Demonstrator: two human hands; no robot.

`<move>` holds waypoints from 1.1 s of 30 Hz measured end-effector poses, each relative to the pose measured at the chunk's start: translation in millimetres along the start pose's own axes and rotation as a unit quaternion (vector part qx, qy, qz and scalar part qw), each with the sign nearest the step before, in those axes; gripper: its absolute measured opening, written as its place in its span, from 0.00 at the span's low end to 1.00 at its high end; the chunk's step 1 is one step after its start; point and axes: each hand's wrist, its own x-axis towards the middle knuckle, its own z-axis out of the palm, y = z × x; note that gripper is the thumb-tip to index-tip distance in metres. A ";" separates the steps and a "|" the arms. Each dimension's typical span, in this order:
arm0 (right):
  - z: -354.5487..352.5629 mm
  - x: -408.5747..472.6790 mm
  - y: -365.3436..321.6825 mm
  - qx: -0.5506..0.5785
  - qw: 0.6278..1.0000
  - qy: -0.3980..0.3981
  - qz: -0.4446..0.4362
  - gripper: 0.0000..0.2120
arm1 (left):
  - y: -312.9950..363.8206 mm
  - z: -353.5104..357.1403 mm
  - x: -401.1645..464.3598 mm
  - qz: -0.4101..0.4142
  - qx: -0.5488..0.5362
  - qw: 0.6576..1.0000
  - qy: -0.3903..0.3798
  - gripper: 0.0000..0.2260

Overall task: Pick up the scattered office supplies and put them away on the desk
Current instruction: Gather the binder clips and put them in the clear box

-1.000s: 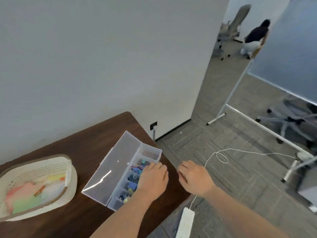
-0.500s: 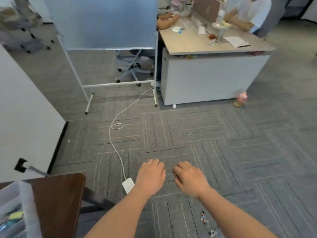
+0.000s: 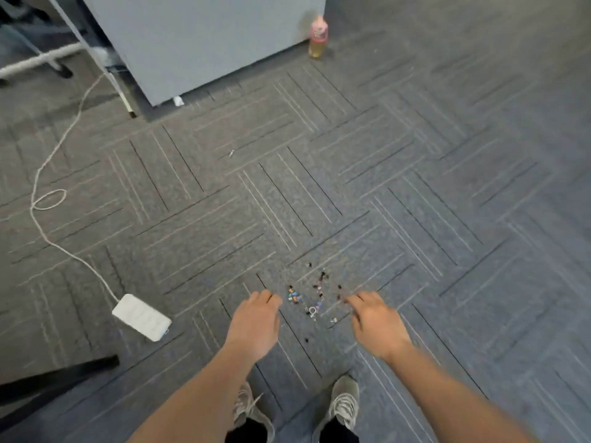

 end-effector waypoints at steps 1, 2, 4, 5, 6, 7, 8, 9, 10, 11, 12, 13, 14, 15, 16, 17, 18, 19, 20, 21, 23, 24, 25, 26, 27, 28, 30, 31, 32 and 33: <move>18.8 3.7 18.5 0.005 1.000 -0.010 0.014 0.18 | 1.9 23.9 11.5 0.001 0.000 1.000 -0.016 0.13; 38.9 8.4 34.9 0.013 0.999 -0.021 0.028 0.18 | 2.5 47.9 23.1 0.004 -0.002 0.999 -0.032 0.13; 84.9 22.1 64.0 0.024 0.998 -0.038 0.043 0.20 | -3.4 98.8 48.8 0.009 -0.002 0.998 -0.054 0.13; 109.4 30.6 77.3 0.020 0.998 -0.046 0.049 0.21 | -8.9 125.3 63.3 0.012 -0.002 0.998 -0.060 0.14; 134.2 40.0 89.8 0.019 0.997 -0.055 0.056 0.22 | -15.4 152.0 77.9 0.011 -0.003 0.998 -0.065 0.14; 159.5 49.7 102.1 0.021 0.996 -0.065 0.064 0.22 | -22.9 178.5 91.4 0.008 -0.002 0.997 -0.071 0.15; 186.2 59.6 115.6 0.024 0.995 -0.071 0.072 0.23 | -31.5 205.1 104.7 0.005 0.001 0.997 -0.075 0.16; 212.7 69.1 128.9 0.028 0.994 -0.071 0.083 0.24 | -41.0 231.4 117.5 0.005 0.007 0.997 -0.076 0.16; 238.6 78.4 142.1 0.033 0.992 -0.072 0.095 0.25 | -51.1 257.6 129.7 0.008 0.017 0.997 -0.077 0.17; 264.1 87.0 155.3 0.037 0.991 -0.076 0.106 0.26 | -61.4 283.4 141.1 0.007 0.026 0.996 -0.079 0.18; 289.2 95.7 168.2 0.036 0.989 -0.084 0.114 0.27 | -71.7 308.0 152.0 0.004 0.035 0.996 -0.086 0.20; 314.1 104.9 181.7 0.029 0.988 -0.092 0.120 0.28 | -82.6 332.4 163.5 0.003 0.045 0.994 -0.095 0.21; 338.5 114.1 195.6 0.015 0.987 -0.098 0.125 0.29 | -92.8 355.6 174.6 0.004 0.057 0.993 -0.101 0.23; 365.0 125.4 209.8 0.000 0.986 -0.103 0.128 0.30 | -104.5 381.3 187.0 0.006 0.068 0.992 -0.104 0.24; 386.6 136.7 222.7 -0.014 0.986 -0.105 0.131 0.30 | -115.4 402.6 199.3 0.011 0.078 0.992 -0.102 0.24; 402.9 147.6 233.9 -0.023 0.985 -0.101 0.135 0.31 | -125.0 420.2 211.2 0.017 0.084 0.992 -0.097 0.25; 420.5 159.8 245.5 -0.030 0.985 -0.092 0.140 0.31 | -134.8 439.1 223.5 0.022 0.091 0.992 -0.090 0.25; 436.1 172.3 256.5 -0.034 0.986 -0.077 0.147 0.31 | -143.3 457.5 235.6 0.025 0.097 0.991 -0.084 0.25; 449.4 184.9 266.9 -0.034 0.986 -0.059 0.155 0.31 | -150.8 473.8 247.8 0.024 0.099 0.991 -0.083 0.26; 461.0 196.9 276.1 -0.031 0.985 -0.041 0.162 0.31 | -156.3 487.6 259.5 0.023 0.100 0.991 -0.083 0.27; 481.2 218.0 289.2 -0.014 0.985 -0.016 0.171 0.32 | -163.6 511.5 280.1 0.029 0.105 0.991 -0.081 0.29; 489.1 226.2 292.7 -0.005 0.985 -0.006 0.170 0.33 | -165.1 521.1 287.4 0.037 0.112 0.990 -0.077 0.30; 495.6 233.3 293.0 0.002 0.987 0.004 0.163 0.33 | -166.4 530.2 293.2 0.043 0.124 0.989 -0.069 0.30; 501.3 239.5 291.3 0.003 0.988 0.011 0.151 0.34 | -166.8 538.2 298.5 0.049 0.137 0.988 -0.057 0.31; 505.5 244.4 287.5 0.002 0.991 0.015 0.131 0.34 | -166.5 544.7 303.7 0.054 0.146 0.987 -0.043 0.31; 509.1 248.8 282.6 0.000 0.995 0.015 0.100 0.34 | -164.8 548.8 309.4 0.061 0.149 0.987 -0.029 0.31; 512.3 258.6 272.6 -0.012 1.000 0.009 0.014 0.34 | -161.1 552.4 323.3 0.093 0.149 0.984 -0.008 0.29; 511.6 266.4 270.1 -0.023 0.999 0.012 -0.027 0.34 | -159.2 551.7 331.4 0.112 0.148 0.983 0.000 0.28; 509.2 277.0 269.3 -0.034 0.997 0.023 -0.059 0.33 | -157.9 549.8 339.8 0.122 0.143 0.982 0.009 0.27; 504.5 290.2 269.1 -0.045 0.995 0.037 -0.079 0.31 | -157.1 546.7 347.5 0.124 0.135 0.983 0.022 0.27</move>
